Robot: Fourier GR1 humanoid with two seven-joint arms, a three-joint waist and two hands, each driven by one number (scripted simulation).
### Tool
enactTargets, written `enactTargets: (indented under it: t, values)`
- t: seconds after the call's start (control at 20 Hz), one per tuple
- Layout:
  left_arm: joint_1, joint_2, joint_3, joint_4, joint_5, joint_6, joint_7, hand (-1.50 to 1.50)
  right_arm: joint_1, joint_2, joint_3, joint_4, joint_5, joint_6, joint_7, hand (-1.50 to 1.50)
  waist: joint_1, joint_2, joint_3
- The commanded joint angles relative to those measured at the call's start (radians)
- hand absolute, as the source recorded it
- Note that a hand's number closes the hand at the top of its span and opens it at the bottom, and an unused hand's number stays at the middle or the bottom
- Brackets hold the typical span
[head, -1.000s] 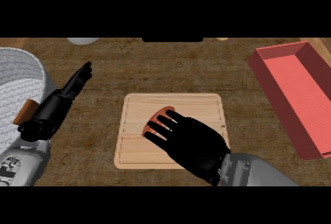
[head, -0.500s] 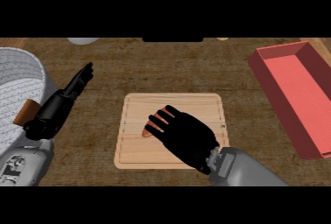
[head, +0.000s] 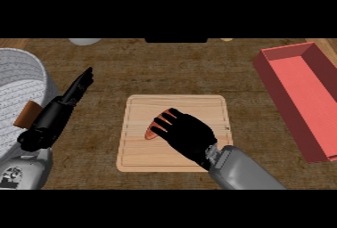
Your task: Pick the cupcake from the cutting board and place it in the cardboard box
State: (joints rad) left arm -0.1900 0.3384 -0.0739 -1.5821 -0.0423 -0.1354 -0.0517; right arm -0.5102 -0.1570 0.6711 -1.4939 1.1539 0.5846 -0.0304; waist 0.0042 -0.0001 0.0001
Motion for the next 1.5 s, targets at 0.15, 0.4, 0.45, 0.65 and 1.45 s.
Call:
enactTargets:
  t: [0.15,0.4,0.45,0.65,1.45]
  values:
    - [-0.031,-0.046,0.012,0.032,-0.039,-0.013,0.005,0.0,0.007,-0.026,-0.063,0.085,0.083,-0.063,-0.082,-1.5,-0.003,0.0,0.0]
    - [-0.019,-0.038,0.042,0.026,-0.026,-0.051,-0.002,0.0,-0.073,0.106,-0.074,0.318,0.158,-0.168,-0.073,-1.5,0.006,0.003,0.0]
    - [0.008,-0.048,0.053,0.028,-0.049,-0.051,-0.041,0.0,0.0,0.049,-0.082,0.173,0.164,-0.103,-0.101,-1.5,-0.002,0.0,0.0]
    - [0.013,-0.054,0.067,-0.052,-0.043,-0.064,0.025,0.0,0.007,0.097,-0.105,0.248,0.181,-0.13,-0.119,-1.5,0.001,0.0,0.0]
    - [-0.006,-0.069,0.097,0.017,-0.075,-0.08,-0.021,0.0,-0.015,0.111,-0.221,0.409,0.227,-0.496,-0.28,1.5,0.007,0.004,0.0]
